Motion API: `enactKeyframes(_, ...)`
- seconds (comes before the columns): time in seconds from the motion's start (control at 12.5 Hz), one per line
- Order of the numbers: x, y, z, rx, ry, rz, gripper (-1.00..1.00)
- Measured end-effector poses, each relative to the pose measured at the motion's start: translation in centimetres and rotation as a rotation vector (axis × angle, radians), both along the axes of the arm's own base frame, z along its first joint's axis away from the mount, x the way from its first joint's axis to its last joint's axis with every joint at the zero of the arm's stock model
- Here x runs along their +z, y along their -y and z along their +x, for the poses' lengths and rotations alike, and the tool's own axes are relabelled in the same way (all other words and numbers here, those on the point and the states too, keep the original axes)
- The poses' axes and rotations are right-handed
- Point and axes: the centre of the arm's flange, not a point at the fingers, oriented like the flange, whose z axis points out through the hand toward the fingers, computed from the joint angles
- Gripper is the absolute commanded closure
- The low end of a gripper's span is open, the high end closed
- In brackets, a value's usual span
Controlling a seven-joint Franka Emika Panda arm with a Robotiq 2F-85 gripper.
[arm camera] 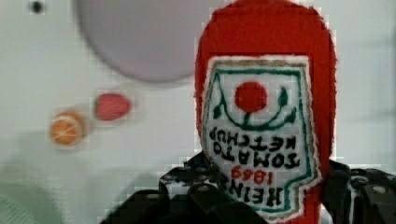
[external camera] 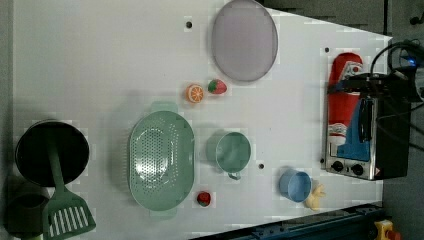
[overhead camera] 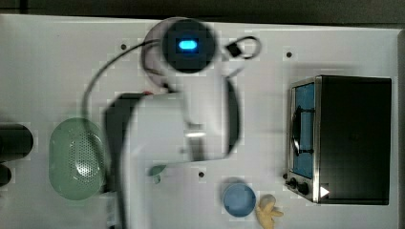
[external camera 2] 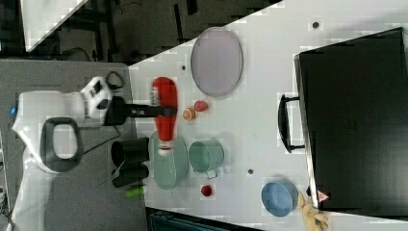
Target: Pick ketchup from strainer and place it on the table
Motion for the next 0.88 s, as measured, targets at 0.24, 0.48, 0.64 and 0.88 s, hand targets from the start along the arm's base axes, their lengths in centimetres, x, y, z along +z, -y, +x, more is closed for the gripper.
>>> enactKeyframes(0.24, -3.3, 7.2, -1.1, -0.102, -0.004, -0.004, -0.13)
enactKeyframes(0.48, -8.7, 10.9, -3.5, -0.157, 0.013, -0.005, -0.13)
enactKeyframes(0.64, -12.2, 10.3, -5.1, -0.150, 0.015, 0.005, -0.13)
enactKeyframes(0.88, -16.9, 7.5, -5.7, -0.099, 0.037, 0.039, -0.13)
